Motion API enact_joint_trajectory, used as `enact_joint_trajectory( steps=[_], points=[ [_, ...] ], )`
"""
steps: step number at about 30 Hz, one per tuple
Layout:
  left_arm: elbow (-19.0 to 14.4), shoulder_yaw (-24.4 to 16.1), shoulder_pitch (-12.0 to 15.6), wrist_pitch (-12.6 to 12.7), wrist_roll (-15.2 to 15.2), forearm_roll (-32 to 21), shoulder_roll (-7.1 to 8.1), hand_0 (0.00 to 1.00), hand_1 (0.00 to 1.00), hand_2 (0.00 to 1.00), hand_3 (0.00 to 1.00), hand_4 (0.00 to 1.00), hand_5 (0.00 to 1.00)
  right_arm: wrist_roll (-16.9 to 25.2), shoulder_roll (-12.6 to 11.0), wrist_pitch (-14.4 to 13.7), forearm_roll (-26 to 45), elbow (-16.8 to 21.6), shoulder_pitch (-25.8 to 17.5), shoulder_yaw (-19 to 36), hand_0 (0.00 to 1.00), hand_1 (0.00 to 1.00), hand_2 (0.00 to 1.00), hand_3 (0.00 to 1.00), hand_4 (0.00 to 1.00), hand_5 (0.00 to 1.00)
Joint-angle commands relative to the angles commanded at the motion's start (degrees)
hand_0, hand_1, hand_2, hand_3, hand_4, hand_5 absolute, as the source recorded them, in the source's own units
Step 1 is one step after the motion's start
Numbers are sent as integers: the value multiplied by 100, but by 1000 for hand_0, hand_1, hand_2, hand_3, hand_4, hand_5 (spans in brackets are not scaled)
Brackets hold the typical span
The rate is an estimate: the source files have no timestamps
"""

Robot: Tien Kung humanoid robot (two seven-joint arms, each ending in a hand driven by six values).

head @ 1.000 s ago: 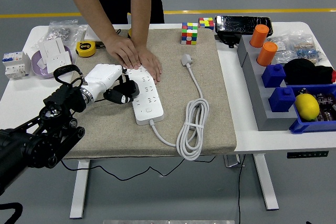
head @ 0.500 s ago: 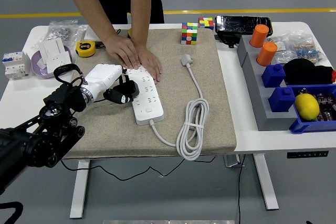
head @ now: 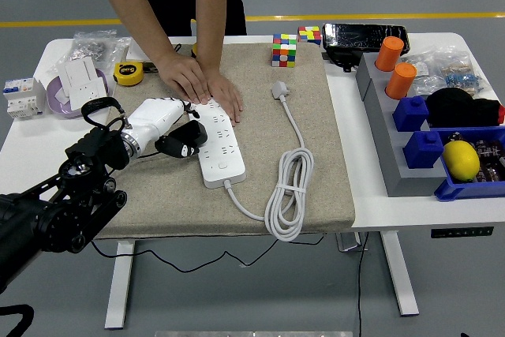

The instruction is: Pick up the plug,place it near the board,insert it into the board,press the button

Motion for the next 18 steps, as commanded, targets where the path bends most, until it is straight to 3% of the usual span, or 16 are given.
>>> enact_joint_trajectory(
  steps=[18],
  points=[
    [-285, 5, 72, -224, 87, -91, 126, 782, 884, 830, 826, 888, 172, -3, -1, -6, 19, 0, -27, -26, 856, 765, 752, 786, 998, 905]
  ],
)
